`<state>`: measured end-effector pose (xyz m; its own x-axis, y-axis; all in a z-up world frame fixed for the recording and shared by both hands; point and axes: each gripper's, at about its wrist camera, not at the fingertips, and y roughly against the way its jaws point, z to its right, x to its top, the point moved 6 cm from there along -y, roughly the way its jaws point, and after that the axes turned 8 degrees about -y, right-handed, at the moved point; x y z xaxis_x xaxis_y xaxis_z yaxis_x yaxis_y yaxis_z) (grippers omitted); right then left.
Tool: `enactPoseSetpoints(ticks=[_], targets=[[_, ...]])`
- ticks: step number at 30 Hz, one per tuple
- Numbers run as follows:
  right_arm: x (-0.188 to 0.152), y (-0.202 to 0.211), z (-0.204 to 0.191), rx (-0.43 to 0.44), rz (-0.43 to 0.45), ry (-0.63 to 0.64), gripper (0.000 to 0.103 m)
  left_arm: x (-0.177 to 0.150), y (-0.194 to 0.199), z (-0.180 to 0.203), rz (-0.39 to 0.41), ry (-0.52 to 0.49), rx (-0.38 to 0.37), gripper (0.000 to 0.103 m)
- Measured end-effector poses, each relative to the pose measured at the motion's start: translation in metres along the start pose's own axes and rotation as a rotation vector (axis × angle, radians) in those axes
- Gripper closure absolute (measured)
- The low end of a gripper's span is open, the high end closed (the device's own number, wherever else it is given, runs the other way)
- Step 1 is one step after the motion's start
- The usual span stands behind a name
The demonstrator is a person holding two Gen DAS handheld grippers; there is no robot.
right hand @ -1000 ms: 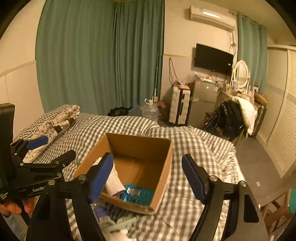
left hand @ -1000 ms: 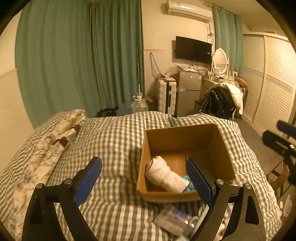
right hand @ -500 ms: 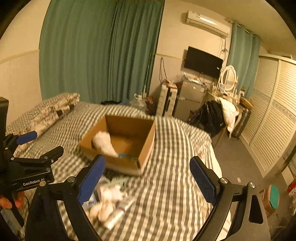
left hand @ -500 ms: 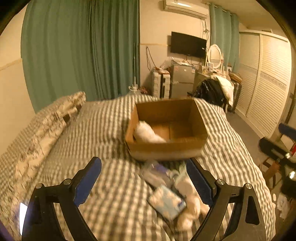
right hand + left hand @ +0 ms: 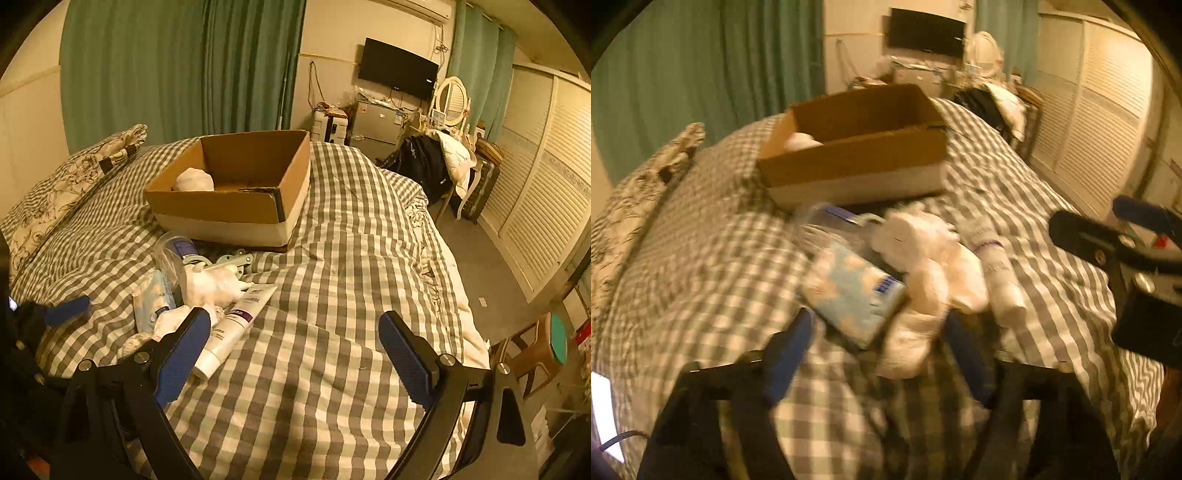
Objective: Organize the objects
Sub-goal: 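Grasp the crumpled white cloth with the left gripper while the right gripper grasps the white tube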
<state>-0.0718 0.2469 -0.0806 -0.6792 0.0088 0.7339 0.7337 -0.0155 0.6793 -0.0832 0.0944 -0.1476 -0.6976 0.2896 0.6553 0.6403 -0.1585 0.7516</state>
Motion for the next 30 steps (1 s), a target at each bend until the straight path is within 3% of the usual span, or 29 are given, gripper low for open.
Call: enactPoseSetpoints(ticks=[2, 5, 9, 15, 19, 24, 30], targets=[[-0.001, -0.003, 0.001, -0.010, -0.007, -0.005, 0.010, -0.003, -0.006, 0.007, -0.020, -0.013, -0.045, 0.075], [-0.003, -0.007, 0.002, -0.013, -0.021, -0.018, 0.010, -0.006, -0.006, 0.011, -0.019, -0.012, -0.082, 0.091], [-0.006, -0.007, 0.000, -0.026, -0.033, -0.017, 0.010, 0.004, 0.020, 0.000, 0.051, 0.046, -0.125, 0.092], [-0.004, 0.001, -0.008, -0.030, -0.022, -0.001, 0.010, 0.021, 0.060, -0.037, 0.130, 0.094, -0.037, 0.093], [-0.003, 0.001, -0.021, -0.020, -0.016, 0.027, 0.010, 0.018, 0.061, -0.063, 0.119, 0.124, 0.024, 0.093], [-0.003, -0.016, -0.047, -0.004, -0.044, 0.069, 0.010, 0.005, 0.047, -0.078, 0.076, 0.155, 0.040, 0.092], [-0.013, -0.057, -0.080, 0.026, -0.141, 0.101, 0.010, -0.003, 0.035, -0.087, 0.052, 0.166, 0.050, 0.092]])
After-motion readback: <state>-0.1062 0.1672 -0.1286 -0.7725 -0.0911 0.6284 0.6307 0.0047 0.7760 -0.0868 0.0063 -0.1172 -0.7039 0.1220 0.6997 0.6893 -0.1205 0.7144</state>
